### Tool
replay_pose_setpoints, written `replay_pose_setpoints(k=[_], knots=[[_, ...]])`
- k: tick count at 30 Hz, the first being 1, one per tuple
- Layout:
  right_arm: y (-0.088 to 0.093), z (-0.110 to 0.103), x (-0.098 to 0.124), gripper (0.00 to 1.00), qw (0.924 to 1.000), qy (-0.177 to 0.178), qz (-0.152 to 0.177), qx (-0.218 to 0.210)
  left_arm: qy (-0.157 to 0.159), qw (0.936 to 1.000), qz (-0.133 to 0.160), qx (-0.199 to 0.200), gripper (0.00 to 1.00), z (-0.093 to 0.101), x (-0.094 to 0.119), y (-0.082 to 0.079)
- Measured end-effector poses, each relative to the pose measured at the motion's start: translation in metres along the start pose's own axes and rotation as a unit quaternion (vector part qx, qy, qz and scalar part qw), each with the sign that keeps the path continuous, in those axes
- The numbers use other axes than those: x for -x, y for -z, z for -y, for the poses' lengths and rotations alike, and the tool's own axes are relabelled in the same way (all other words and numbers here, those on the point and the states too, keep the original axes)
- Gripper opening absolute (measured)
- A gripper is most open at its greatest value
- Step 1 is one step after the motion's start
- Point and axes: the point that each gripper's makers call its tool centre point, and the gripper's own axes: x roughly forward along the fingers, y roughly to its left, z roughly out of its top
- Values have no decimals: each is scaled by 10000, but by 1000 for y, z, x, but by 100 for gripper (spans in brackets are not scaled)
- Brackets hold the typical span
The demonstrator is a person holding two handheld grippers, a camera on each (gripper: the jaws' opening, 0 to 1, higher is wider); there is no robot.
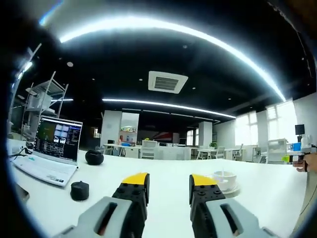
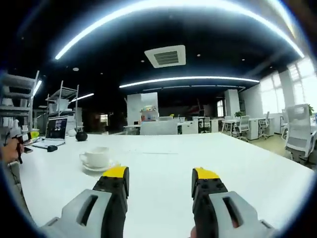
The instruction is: Tidy tabletop coffee trays, cups and spoons，present forward
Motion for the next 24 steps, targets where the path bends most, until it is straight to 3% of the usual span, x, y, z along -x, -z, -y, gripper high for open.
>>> replay_pose_setpoints(k=[10, 15, 20, 24], knots=[[2, -12, -14, 51, 9999, -118, -19, -117, 4, 10000, -79, -35, 34, 0, -9, 4], [-1, -23, -14, 51, 9997, -218, -17, -63, 137, 9997, -169, -71, 34, 11, -11, -1], [-3, -18, -14, 51, 9999, -149, -9, -59, 260, 9985, -324, -367, 34, 20, -10, -1], [-8, -14, -13, 51, 9999, -96, 33, -114, 218, 9988, -314, -312, 34, 14, -7, 0]])
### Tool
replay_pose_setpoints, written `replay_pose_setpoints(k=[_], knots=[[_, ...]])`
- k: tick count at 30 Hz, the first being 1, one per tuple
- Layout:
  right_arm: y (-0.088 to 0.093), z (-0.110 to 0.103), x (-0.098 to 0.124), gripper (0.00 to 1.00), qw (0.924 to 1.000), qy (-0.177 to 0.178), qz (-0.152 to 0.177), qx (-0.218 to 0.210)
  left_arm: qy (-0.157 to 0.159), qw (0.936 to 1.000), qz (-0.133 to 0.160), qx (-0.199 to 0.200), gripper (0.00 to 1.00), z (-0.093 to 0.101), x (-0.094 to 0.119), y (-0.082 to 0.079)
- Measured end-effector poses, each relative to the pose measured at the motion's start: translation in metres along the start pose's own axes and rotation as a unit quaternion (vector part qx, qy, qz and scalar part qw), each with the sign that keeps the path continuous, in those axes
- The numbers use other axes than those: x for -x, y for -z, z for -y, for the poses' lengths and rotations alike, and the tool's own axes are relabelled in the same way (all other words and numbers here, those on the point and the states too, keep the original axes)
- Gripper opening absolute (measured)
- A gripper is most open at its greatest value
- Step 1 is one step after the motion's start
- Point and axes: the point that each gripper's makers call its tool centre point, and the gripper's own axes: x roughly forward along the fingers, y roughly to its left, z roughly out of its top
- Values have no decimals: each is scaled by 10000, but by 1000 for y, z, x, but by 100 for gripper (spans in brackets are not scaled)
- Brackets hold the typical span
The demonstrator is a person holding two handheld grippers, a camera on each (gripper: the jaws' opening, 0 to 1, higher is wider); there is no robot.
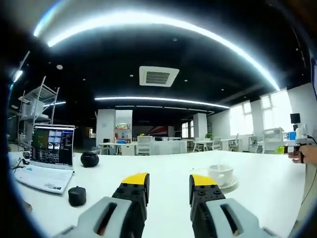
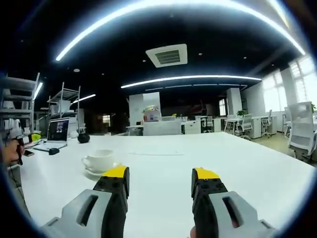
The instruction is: Tidy tabletop coffee trays, cups and spoons，present forward
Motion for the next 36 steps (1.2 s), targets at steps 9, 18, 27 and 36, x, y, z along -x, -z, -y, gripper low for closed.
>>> replay_pose_setpoints(k=[9, 18, 27, 36], knots=[[1, -13, -3, 51, 10000, -7, -55, 23, 31, 10000, -48, -1, 34, -1, 1, 4], [-1, -21, -6, 51, 9999, -59, -93, 61, 42, 10000, -36, -20, 34, -2, -2, 2], [3, -22, -6, 51, 9999, -57, -113, -5, 37, 9999, -83, -73, 34, 1, -2, 7], [7, -22, -5, 51, 9999, -64, -133, -28, 58, 9999, -56, -124, 34, 3, -3, 5]])
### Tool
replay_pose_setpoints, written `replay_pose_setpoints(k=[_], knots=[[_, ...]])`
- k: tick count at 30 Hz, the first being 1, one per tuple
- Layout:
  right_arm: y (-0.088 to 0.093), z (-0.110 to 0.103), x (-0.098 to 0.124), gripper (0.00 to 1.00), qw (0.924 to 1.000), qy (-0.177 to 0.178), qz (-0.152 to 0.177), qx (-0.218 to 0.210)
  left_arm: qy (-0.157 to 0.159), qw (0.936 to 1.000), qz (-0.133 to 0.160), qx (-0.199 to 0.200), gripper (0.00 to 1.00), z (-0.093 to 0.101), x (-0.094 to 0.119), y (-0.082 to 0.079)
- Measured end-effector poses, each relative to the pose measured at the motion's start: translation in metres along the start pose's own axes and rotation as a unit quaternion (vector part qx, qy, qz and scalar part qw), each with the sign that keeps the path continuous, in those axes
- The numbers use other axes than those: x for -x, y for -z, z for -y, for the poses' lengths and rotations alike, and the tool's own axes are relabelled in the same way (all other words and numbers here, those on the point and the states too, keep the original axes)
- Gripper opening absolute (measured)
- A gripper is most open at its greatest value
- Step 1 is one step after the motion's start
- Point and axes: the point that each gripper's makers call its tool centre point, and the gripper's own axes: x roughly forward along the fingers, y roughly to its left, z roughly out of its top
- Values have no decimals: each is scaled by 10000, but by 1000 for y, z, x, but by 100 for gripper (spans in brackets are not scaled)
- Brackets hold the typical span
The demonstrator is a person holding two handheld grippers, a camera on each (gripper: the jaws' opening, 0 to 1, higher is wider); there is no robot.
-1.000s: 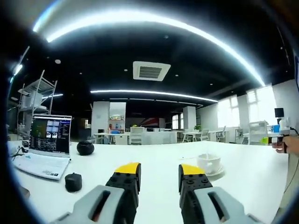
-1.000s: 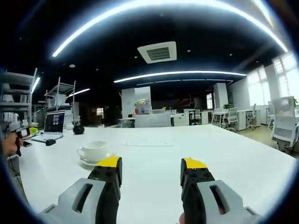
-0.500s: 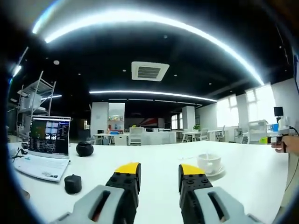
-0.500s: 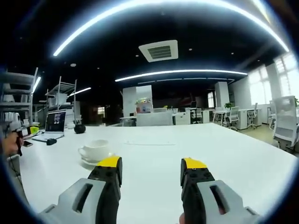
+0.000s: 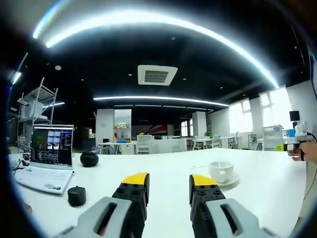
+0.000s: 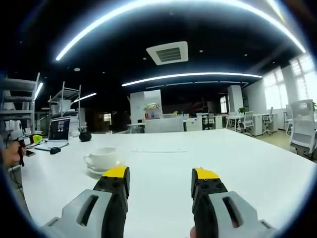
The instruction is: Tidy tabletop coffee trays, cups and spoons，present forward
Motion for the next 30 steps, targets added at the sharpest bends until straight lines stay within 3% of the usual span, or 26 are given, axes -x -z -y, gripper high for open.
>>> replay_pose_setpoints(k=[30], knots=[[7, -1, 2, 50, 10000, 7, -45, -55, -30, 10000, -14, 72, 34, -1, 0, 4]])
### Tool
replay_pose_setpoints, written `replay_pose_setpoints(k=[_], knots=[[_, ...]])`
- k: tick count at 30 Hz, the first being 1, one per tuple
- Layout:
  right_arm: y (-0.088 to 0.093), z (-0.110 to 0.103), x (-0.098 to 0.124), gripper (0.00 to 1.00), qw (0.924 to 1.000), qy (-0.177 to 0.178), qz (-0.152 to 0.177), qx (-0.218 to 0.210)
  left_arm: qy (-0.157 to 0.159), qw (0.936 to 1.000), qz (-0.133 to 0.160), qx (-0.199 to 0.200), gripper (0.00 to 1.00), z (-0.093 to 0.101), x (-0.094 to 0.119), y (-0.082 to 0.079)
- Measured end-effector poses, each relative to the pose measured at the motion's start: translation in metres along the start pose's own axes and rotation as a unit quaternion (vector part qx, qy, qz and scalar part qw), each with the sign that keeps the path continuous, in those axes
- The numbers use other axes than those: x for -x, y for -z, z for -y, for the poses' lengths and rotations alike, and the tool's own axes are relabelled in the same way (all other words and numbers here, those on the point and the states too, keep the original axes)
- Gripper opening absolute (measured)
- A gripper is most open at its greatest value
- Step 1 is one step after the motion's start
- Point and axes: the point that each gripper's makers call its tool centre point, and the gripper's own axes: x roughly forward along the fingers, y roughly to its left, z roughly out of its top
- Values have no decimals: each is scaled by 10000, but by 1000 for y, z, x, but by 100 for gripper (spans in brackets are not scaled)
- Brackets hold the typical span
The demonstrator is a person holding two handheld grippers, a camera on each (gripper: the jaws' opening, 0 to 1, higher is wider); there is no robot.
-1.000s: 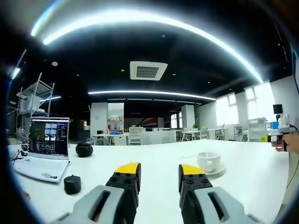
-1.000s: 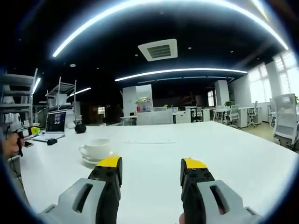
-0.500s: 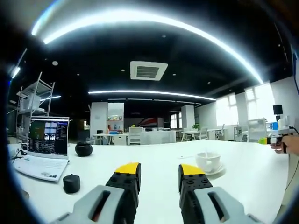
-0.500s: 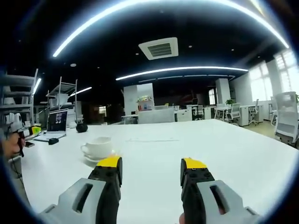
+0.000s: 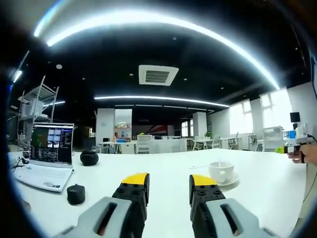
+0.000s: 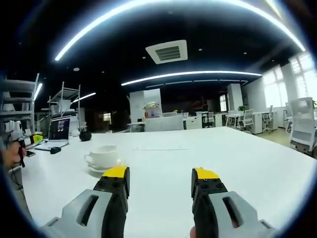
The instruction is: Tidy tabletop coffee trays, cups and spoons，present forward
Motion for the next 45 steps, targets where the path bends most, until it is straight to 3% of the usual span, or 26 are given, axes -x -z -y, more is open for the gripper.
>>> replay_pose_setpoints(k=[10, 24, 39, 45], knots=[[5, -2, 1, 50, 10000, -24, -53, -14, -48, 9999, -110, 48, 34, -4, 0, 10], [11, -4, 0, 50, 9999, -39, -104, -41, -26, 9999, -143, 62, 34, -2, -1, 13], [3, -5, 5, 50, 10000, -69, -36, -12, -15, 10000, -29, -1, 34, -2, 3, -4], [9, -2, 9, 50, 9998, -95, -125, 78, 13, 10000, 14, 52, 34, -2, 5, -4]])
